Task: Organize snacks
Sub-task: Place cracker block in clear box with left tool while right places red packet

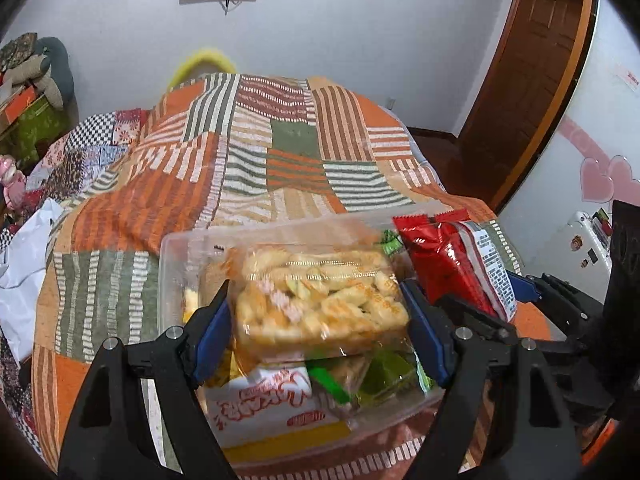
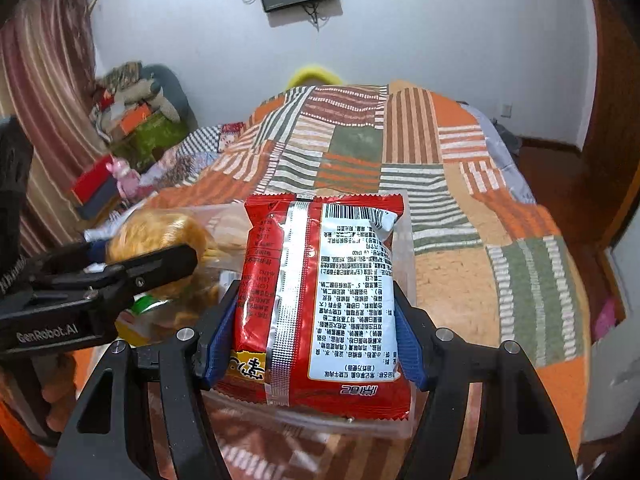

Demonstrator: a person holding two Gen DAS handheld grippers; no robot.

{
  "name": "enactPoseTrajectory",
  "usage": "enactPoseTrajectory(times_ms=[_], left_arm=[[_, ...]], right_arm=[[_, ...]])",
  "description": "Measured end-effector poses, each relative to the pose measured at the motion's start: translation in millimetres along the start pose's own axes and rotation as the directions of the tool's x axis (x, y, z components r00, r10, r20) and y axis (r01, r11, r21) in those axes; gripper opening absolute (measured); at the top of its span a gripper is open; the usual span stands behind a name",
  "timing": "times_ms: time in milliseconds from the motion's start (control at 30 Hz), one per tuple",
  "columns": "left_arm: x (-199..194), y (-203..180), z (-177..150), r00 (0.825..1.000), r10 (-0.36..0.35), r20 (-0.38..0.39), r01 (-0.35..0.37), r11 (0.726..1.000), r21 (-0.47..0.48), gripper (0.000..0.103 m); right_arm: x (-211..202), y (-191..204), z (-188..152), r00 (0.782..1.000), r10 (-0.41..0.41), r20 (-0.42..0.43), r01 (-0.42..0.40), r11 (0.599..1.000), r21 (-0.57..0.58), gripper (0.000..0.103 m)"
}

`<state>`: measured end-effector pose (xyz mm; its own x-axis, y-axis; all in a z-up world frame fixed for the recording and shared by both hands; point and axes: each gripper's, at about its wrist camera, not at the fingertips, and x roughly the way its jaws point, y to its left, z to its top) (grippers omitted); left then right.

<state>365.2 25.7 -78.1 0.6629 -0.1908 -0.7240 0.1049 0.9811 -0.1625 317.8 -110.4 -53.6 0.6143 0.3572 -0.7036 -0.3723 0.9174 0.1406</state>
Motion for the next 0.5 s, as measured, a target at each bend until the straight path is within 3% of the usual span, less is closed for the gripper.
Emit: enactPoseTrajectory(times_ms=[267,500], left_arm=[[-5.9,-2.3,-1.7,1.0,0.004,0.013,-0.004,1.0,0.021,0.08],[-45.2,-1.8,-12.6,0.998,-0.001,0.066,0.0,1.0,0.027,0.08]], right_arm=[[-3.8,-0.9,-0.3,0.999,0.027,-0.019,-0.027,1.0,-0.005,0.072],[-36.3,-0.6,-0.8,0.999,0.037,0.023,-0.037,0.999,0.009,0.072]])
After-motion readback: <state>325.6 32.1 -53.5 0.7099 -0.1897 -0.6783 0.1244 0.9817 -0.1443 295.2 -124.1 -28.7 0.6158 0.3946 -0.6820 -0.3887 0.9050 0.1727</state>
